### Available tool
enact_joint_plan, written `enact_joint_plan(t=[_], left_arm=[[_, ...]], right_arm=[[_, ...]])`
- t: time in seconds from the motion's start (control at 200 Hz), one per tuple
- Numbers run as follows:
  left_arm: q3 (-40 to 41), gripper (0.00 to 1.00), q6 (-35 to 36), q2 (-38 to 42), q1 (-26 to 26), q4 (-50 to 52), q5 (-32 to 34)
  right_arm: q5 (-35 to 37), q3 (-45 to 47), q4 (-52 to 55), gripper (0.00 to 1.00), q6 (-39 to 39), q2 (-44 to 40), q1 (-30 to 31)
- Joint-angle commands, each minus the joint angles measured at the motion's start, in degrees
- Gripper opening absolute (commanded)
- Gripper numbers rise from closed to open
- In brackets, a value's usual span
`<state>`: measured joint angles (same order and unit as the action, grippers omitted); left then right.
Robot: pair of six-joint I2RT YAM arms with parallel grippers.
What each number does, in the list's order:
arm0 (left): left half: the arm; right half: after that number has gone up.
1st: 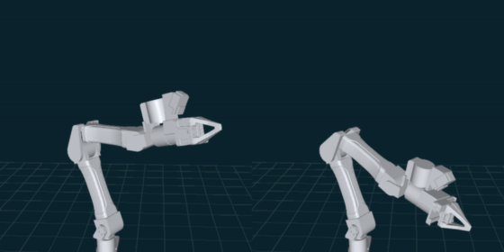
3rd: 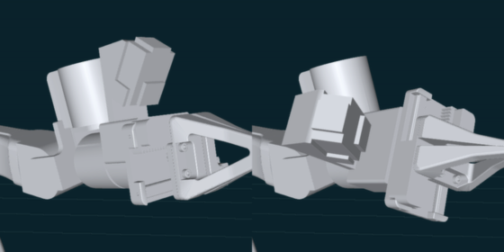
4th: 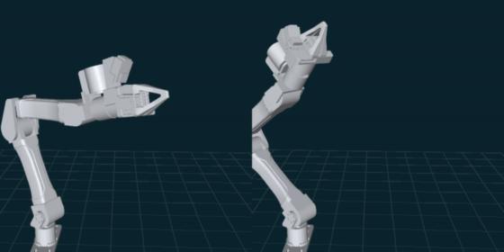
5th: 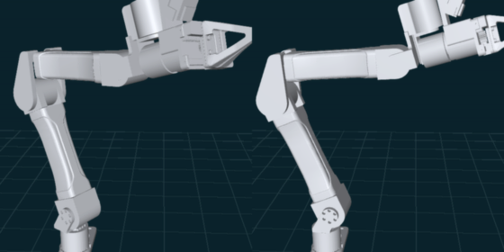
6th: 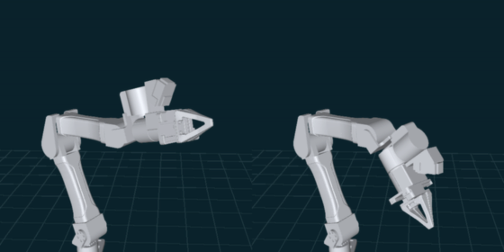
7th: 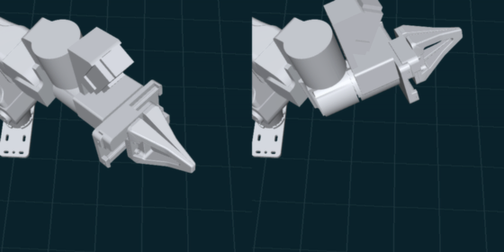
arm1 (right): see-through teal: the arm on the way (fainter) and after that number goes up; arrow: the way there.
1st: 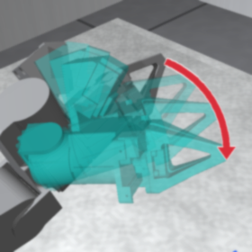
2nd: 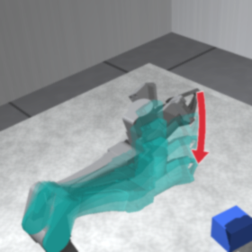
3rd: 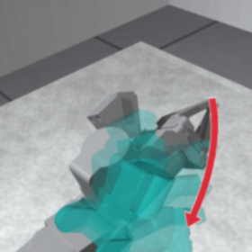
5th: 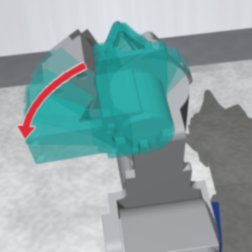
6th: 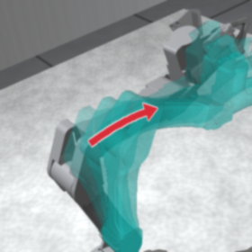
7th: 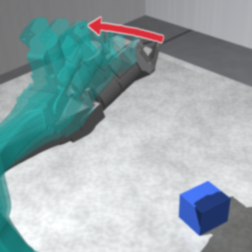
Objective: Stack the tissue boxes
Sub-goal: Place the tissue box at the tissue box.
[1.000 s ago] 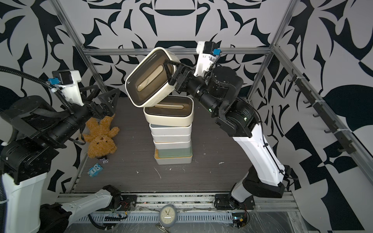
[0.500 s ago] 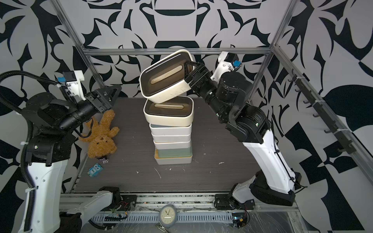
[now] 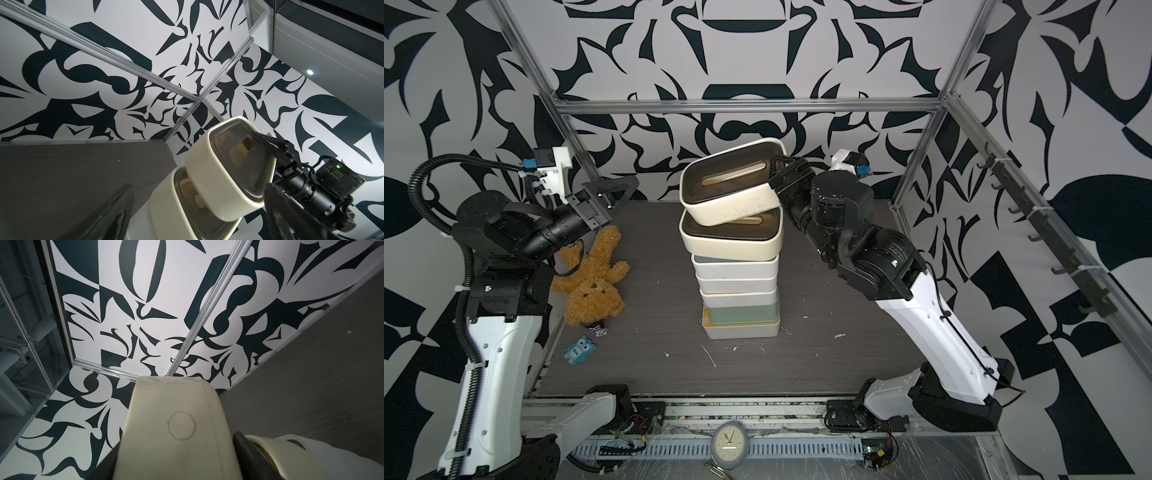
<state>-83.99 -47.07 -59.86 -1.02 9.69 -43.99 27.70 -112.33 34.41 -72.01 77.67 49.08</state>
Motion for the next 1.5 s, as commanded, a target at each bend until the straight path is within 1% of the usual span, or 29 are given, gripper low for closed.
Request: enact_joint_plan(t=[0.0,0.08,0.265,0.525,0.64,0.725,0.82,0.94,1.005,1.135,1.155,1.185,1.31,1.325,1.345,1.435,1.46,1.495], left_arm=[[1.1,0.99,-1.0,-0.5,0.0,-3.8,-3.5],[1.8,0.99,-0.9,-0.7,-0.4,-3.9,-3.7],[2.3,0.99,2.4,-1.0,-3.6,-2.8,-3.7],[0.2,0.99,7.4,-2.9,-7.2,1.3,-0.8],[-0.7,0.99,8.4,-3.4,-7.7,2.4,0.2],[-1.4,0.99,9.1,-3.3,-7.9,3.0,1.0],[-2.2,0.99,9.4,-3.4,-8.0,3.3,1.4],[-3.3,1.0,9.7,-3.8,-8.2,3.6,2.1],[-4.0,1.0,9.7,-4.1,-8.4,3.7,2.7],[-5.1,0.99,10.0,-4.5,-10.2,3.9,3.2],[-5.4,1.0,10.3,-4.6,-10.6,4.1,3.2],[-5.8,1.0,10.7,-4.7,-11.0,4.6,3.2],[-7.2,1.0,13.3,-5.0,-12.8,7.7,4.0],[-7.4,1.0,13.6,-4.9,-12.9,8.1,4.3],[-7.6,1.0,14.0,-4.9,-13.2,8.5,4.5],[-7.9,0.99,15.2,-5.3,-13.7,9.9,5.5],[-8.0,0.99,15.4,-5.4,-13.8,10.1,5.5],[-8.1,0.99,15.6,-5.6,-14.0,10.3,5.5]], right_arm=[[1.6,1.2,-6.7,0.0,-5.2,-2.8,-0.1],[1.5,2.9,-7.8,0.0,-5.9,-3.2,-0.1],[0.9,4.5,-8.7,0.0,-6.7,-3.3,0.0],[-0.2,6.2,-10.2,0.11,-6.4,-4.0,0.9],[0.1,8.1,-11.6,0.17,-5.9,-5.2,1.6],[0.4,8.6,-11.9,0.19,-5.3,-5.7,2.2],[0.5,9.2,-12.2,0.27,-5.0,-6.0,2.7],[0.4,10.3,-13.0,0.33,-4.7,-6.4,3.0],[0.9,10.9,-13.1,0.43,-4.5,-6.8,3.2],[1.9,12.6,-14.1,0.46,-4.4,-7.5,3.2],[2.0,12.7,-14.1,0.47,-4.5,-7.6,3.2],[2.0,12.7,-14.1,0.52,-4.4,-7.4,3.2],[1.9,12.6,-14.6,0.53,-4.1,-7.0,3.2],[1.9,12.6,-14.6,0.57,-4.0,-7.0,3.3],[1.8,12.5,-14.6,0.58,-4.0,-7.0,3.2],[1.5,12.4,-14.7,0.59,-4.0,-6.7,3.3],[1.5,12.4,-14.7,0.65,-4.0,-6.7,3.2],[1.6,12.5,-14.7,0.67,-3.9,-6.7,3.3]])
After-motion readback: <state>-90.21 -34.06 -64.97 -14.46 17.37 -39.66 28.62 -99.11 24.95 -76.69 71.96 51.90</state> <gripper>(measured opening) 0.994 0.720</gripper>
